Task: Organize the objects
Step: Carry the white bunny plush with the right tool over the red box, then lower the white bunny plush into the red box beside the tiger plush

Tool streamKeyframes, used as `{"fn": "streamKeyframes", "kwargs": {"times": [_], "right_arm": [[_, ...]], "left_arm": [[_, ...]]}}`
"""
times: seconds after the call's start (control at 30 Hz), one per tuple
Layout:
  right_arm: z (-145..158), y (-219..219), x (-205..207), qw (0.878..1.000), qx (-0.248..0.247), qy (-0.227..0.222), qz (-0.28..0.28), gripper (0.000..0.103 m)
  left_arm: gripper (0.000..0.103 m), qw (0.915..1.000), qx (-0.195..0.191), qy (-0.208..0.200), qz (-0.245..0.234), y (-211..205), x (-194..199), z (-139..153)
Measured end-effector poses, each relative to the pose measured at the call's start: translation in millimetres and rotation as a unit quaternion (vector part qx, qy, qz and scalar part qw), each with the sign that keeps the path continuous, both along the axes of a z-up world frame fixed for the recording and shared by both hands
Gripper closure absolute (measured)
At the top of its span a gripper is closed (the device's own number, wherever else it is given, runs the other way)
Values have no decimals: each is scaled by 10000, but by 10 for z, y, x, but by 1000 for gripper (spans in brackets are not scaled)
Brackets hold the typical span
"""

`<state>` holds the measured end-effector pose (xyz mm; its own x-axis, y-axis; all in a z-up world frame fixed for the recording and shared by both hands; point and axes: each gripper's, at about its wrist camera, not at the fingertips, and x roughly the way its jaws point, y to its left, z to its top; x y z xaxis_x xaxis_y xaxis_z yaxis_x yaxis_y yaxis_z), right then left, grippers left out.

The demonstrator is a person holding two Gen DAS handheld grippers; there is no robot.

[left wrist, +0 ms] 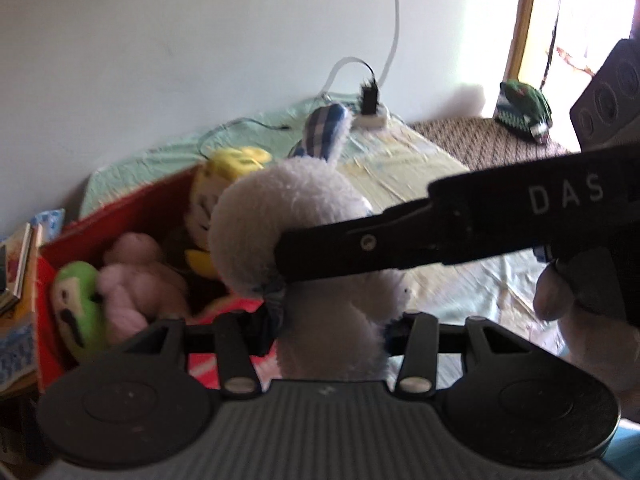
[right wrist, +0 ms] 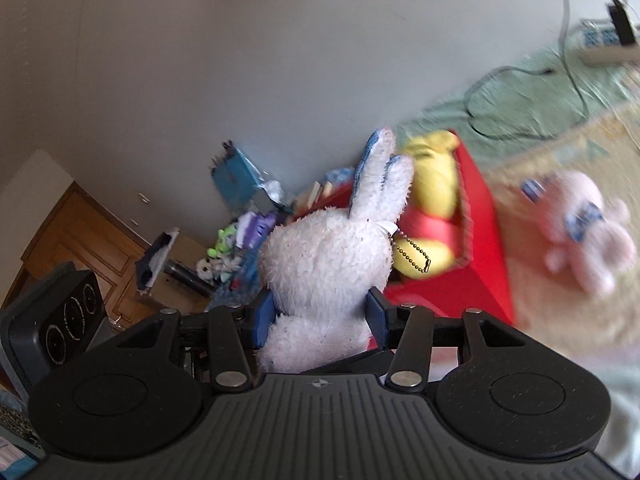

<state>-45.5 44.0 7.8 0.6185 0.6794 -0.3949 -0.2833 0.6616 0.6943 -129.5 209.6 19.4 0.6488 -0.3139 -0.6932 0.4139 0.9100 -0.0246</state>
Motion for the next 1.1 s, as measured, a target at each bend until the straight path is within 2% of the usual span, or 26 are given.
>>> {"fn": "streamKeyframes", "kwargs": {"times": [0.1, 0.13, 0.47, 0.77, 1.1], "right_arm": [[57, 138, 116, 9999, -44, -141, 66, 52], [72, 178, 162, 9977, -28, -192, 644, 52], [120, 586, 634, 9935, -480, -492, 912, 52], [12, 767, 912, 9906, -897, -357, 965, 52], [-166, 898, 1197, 9787, -1536, -22, 1363, 51]], "left_arm": [[55, 9998, -125, -61, 136, 177, 63, 54], [55, 9997, -139, -89, 177, 220, 81, 63], [55, 9976, -260, -190, 617, 526, 469, 19], [55, 9958, -284, 101, 866, 676, 930, -231], [55, 9916, -359, 699, 1024, 684, 1233, -611]]}}
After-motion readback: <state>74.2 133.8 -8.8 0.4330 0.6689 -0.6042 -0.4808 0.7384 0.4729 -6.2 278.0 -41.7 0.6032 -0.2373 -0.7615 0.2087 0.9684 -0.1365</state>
